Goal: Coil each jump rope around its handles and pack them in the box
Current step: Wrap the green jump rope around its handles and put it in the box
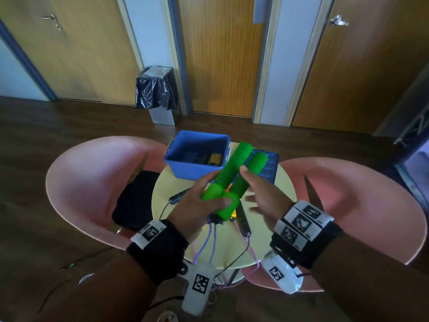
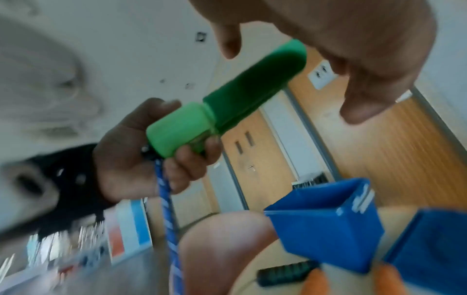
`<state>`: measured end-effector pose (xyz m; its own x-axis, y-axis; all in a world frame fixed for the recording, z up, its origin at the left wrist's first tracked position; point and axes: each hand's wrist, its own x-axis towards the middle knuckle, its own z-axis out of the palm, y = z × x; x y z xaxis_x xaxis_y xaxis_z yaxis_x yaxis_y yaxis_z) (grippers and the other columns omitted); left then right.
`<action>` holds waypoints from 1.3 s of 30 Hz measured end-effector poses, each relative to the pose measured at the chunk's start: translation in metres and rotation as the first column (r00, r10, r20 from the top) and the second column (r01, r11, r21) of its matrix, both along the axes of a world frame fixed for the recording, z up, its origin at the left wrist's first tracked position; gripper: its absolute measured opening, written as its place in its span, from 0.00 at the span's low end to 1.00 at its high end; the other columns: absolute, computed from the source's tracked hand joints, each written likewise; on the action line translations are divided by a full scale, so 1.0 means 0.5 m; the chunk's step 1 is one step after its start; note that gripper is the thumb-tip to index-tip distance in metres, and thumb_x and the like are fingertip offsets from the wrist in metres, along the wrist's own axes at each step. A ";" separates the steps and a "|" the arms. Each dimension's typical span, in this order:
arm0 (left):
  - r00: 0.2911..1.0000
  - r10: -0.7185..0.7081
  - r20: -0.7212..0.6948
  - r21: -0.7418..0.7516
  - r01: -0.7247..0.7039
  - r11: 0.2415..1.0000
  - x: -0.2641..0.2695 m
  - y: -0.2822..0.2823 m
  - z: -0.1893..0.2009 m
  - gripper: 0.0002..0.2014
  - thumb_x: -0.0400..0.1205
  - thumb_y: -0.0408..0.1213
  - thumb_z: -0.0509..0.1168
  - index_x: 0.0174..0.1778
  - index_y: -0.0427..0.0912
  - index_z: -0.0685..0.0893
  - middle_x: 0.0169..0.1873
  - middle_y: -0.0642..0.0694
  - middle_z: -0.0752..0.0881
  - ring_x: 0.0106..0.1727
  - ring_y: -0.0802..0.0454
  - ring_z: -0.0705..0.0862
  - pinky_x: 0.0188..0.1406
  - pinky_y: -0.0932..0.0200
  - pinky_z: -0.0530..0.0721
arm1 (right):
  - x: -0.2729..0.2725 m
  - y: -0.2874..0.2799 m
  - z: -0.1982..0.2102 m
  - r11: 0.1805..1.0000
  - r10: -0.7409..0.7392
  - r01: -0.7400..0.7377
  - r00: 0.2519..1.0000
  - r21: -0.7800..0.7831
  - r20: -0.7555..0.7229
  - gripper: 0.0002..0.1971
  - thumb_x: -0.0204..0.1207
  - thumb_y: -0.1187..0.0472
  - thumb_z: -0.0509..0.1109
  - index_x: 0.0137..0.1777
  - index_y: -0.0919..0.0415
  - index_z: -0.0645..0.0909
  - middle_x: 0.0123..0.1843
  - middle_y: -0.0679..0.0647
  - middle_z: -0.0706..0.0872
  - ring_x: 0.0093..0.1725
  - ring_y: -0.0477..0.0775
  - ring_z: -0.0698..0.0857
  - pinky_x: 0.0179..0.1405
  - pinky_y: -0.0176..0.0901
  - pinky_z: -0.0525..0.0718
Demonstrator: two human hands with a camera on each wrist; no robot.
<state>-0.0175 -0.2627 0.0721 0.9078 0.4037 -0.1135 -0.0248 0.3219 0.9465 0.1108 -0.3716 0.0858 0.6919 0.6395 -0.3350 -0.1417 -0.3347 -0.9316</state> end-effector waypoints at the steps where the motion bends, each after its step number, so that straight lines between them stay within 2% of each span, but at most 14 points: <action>1: 0.999 -0.005 -0.046 0.038 0.006 0.999 -0.004 0.009 0.002 0.35 0.67 0.29 0.75 0.72 0.47 0.78 0.46 0.40 0.88 0.33 0.46 0.84 0.27 0.59 0.79 | 0.019 -0.019 0.004 0.999 -0.019 0.024 0.984 -0.027 0.175 0.49 0.65 0.24 0.68 0.75 0.62 0.74 0.67 0.64 0.82 0.63 0.57 0.81 0.64 0.50 0.77; 3: 0.989 -0.049 -0.141 0.115 0.066 0.991 -0.011 0.026 0.007 0.37 0.62 0.34 0.78 0.71 0.47 0.80 0.48 0.38 0.88 0.36 0.45 0.84 0.32 0.55 0.80 | 0.043 -0.067 0.021 0.989 0.130 -0.068 0.810 -0.129 0.572 0.54 0.64 0.27 0.74 0.84 0.54 0.61 0.77 0.48 0.69 0.76 0.49 0.68 0.78 0.48 0.63; 5: 0.967 -0.156 -0.199 0.140 0.186 0.973 -0.015 0.039 0.013 0.39 0.59 0.36 0.79 0.70 0.45 0.81 0.54 0.38 0.88 0.45 0.45 0.87 0.42 0.50 0.83 | 0.040 -0.104 0.037 0.902 0.431 -0.166 0.352 -0.398 0.831 0.60 0.59 0.24 0.74 0.85 0.53 0.54 0.83 0.51 0.63 0.82 0.54 0.62 0.81 0.53 0.59; 6: 0.950 -0.213 -0.226 0.136 0.248 0.959 -0.014 0.040 0.020 0.39 0.60 0.35 0.79 0.71 0.44 0.80 0.57 0.38 0.88 0.50 0.44 0.87 0.48 0.48 0.83 | 0.036 -0.115 0.043 0.848 0.525 -0.150 0.111 -0.507 0.844 0.62 0.55 0.21 0.72 0.85 0.55 0.56 0.83 0.54 0.65 0.82 0.58 0.64 0.81 0.56 0.61; 7: 0.931 -0.258 -0.258 0.129 0.298 0.946 -0.011 0.040 0.027 0.39 0.60 0.35 0.79 0.71 0.44 0.80 0.59 0.37 0.88 0.54 0.43 0.87 0.54 0.44 0.81 | 0.029 -0.119 0.050 0.807 0.576 -0.128 -0.037 -0.576 0.816 0.62 0.53 0.21 0.70 0.83 0.57 0.61 0.80 0.57 0.70 0.81 0.62 0.68 0.80 0.59 0.63; 9: 0.896 -0.319 -0.309 0.141 0.375 0.916 -0.002 0.037 0.044 0.36 0.60 0.35 0.80 0.67 0.45 0.82 0.57 0.36 0.86 0.55 0.39 0.85 0.57 0.38 0.78 | 0.027 -0.108 0.048 0.756 0.623 -0.130 -0.156 -0.641 0.767 0.56 0.53 0.25 0.71 0.77 0.61 0.71 0.70 0.59 0.81 0.73 0.65 0.77 0.77 0.64 0.69; 14: 0.911 -0.248 -0.331 0.186 0.320 0.929 0.017 0.036 0.068 0.24 0.59 0.37 0.82 0.50 0.53 0.84 0.48 0.33 0.82 0.46 0.36 0.80 0.47 0.36 0.75 | 0.028 -0.081 0.076 0.681 0.722 -0.203 0.023 -0.704 0.691 0.20 0.68 0.45 0.69 0.56 0.49 0.69 0.52 0.47 0.81 0.53 0.58 0.84 0.55 0.53 0.81; 17: 0.971 0.011 -0.240 0.230 0.046 0.972 0.022 0.030 0.069 0.21 0.67 0.39 0.81 0.53 0.45 0.82 0.36 0.39 0.85 0.33 0.41 0.82 0.33 0.52 0.79 | 0.040 -0.071 0.078 0.751 0.661 -0.173 0.200 -0.637 0.724 0.15 0.66 0.51 0.68 0.47 0.48 0.64 0.48 0.45 0.80 0.50 0.57 0.84 0.47 0.47 0.78; 19: 0.968 0.149 -0.202 0.316 -0.079 0.945 0.023 0.018 0.069 0.12 0.83 0.45 0.69 0.51 0.40 0.80 0.29 0.38 0.80 0.23 0.46 0.76 0.23 0.59 0.72 | 0.049 -0.064 0.073 0.772 0.629 -0.167 0.347 -0.614 0.696 0.12 0.67 0.53 0.67 0.47 0.48 0.67 0.45 0.46 0.81 0.47 0.56 0.85 0.47 0.48 0.80; 21: 0.963 0.220 -0.156 0.326 -0.161 0.932 0.021 0.012 0.060 0.19 0.89 0.48 0.57 0.39 0.38 0.77 0.24 0.40 0.69 0.21 0.50 0.66 0.22 0.58 0.63 | 0.060 -0.059 0.062 0.812 0.565 -0.225 0.536 -0.539 0.628 0.11 0.67 0.55 0.67 0.45 0.49 0.69 0.43 0.47 0.81 0.43 0.54 0.83 0.43 0.48 0.82; 25: 0.950 0.287 -0.126 0.222 -0.255 0.941 0.023 0.000 0.056 0.19 0.91 0.43 0.51 0.41 0.40 0.80 0.26 0.46 0.56 0.21 0.55 0.56 0.20 0.61 0.55 | 0.055 -0.046 0.047 0.914 0.382 -0.279 0.836 -0.295 0.393 0.10 0.70 0.63 0.72 0.42 0.54 0.73 0.37 0.52 0.77 0.33 0.51 0.76 0.32 0.43 0.70; 29: 0.945 0.301 -0.131 0.164 -0.279 0.946 0.031 -0.004 0.069 0.15 0.90 0.41 0.53 0.38 0.42 0.74 0.23 0.49 0.57 0.19 0.57 0.55 0.17 0.67 0.56 | 0.037 -0.036 0.031 0.923 0.370 -0.317 0.885 -0.218 0.281 0.14 0.57 0.56 0.70 0.44 0.55 0.76 0.35 0.52 0.75 0.33 0.51 0.75 0.35 0.46 0.72; 35: 0.978 0.190 -0.086 0.130 -0.179 0.975 0.025 0.008 0.103 0.17 0.90 0.42 0.51 0.36 0.42 0.71 0.23 0.47 0.62 0.21 0.52 0.58 0.21 0.60 0.59 | 0.051 -0.056 0.038 0.935 0.346 -0.300 0.888 -0.191 0.301 0.10 0.71 0.70 0.70 0.41 0.56 0.74 0.33 0.54 0.74 0.28 0.48 0.72 0.25 0.36 0.69; 39: 0.991 0.124 -0.047 0.205 -0.112 0.972 0.033 -0.007 0.118 0.17 0.90 0.41 0.50 0.37 0.42 0.72 0.23 0.46 0.66 0.24 0.49 0.61 0.28 0.51 0.56 | 0.036 -0.057 0.041 0.967 0.256 -0.249 0.946 -0.063 0.197 0.09 0.60 0.64 0.71 0.38 0.61 0.75 0.31 0.56 0.75 0.30 0.54 0.73 0.33 0.44 0.72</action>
